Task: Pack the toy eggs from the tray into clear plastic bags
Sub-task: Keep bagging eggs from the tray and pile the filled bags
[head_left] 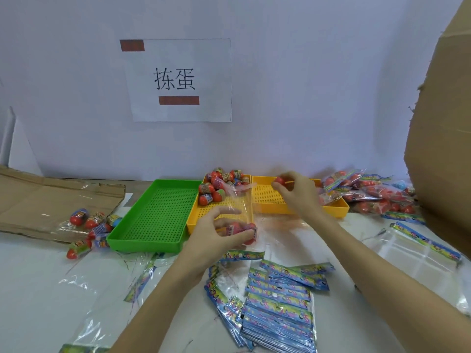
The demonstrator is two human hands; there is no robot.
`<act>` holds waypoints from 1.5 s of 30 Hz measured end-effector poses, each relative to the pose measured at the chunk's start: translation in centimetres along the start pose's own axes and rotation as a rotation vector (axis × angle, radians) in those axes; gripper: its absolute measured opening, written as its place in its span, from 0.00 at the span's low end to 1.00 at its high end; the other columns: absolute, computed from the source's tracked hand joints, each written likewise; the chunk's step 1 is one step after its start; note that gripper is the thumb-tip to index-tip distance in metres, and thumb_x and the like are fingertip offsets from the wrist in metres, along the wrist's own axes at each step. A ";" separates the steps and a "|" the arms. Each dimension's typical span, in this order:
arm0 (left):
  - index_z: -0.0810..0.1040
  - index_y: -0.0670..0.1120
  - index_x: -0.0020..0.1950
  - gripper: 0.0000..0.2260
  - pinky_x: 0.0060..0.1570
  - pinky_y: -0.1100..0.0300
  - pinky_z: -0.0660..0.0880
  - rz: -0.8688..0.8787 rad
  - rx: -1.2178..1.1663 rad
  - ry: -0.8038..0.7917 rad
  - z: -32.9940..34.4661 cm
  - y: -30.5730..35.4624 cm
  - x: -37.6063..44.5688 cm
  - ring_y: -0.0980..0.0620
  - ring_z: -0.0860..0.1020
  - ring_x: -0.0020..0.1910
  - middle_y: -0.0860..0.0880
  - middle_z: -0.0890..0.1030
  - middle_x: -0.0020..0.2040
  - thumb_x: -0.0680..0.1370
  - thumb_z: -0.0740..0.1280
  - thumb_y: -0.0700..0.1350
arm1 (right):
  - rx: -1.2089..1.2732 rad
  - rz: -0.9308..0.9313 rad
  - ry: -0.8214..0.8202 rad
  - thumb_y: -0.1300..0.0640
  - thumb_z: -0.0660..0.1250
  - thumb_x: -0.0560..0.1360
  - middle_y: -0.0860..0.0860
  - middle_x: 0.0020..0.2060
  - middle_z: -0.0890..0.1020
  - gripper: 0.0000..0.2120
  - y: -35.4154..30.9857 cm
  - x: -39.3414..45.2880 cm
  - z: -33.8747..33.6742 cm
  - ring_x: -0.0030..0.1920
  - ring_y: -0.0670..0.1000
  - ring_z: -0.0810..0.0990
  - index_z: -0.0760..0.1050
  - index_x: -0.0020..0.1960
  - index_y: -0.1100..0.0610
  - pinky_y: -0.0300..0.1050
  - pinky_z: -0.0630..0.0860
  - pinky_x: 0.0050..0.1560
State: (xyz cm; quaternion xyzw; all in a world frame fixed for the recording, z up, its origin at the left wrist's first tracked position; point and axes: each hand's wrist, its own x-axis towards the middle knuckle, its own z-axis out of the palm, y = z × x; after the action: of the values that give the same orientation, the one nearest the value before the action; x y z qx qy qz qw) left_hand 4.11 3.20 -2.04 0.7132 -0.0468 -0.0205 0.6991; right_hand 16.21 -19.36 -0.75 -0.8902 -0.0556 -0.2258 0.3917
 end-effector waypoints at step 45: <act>0.85 0.54 0.59 0.11 0.42 0.63 0.81 0.338 0.260 0.032 0.9 0.1 -0.3 0.54 0.87 0.46 0.53 0.88 0.49 0.77 0.76 0.51 | 0.390 -0.213 -0.056 0.47 0.72 0.77 0.39 0.42 0.87 0.09 -5.5 -10.1 -2.5 0.44 0.41 0.86 0.80 0.53 0.50 0.39 0.81 0.43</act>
State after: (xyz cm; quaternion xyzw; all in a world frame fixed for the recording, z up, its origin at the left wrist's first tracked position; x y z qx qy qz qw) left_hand 3.71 2.36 -1.94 0.7796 -0.1569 0.1143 0.5954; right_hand 4.75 -16.59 -0.08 -0.7927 -0.2028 -0.2259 0.5287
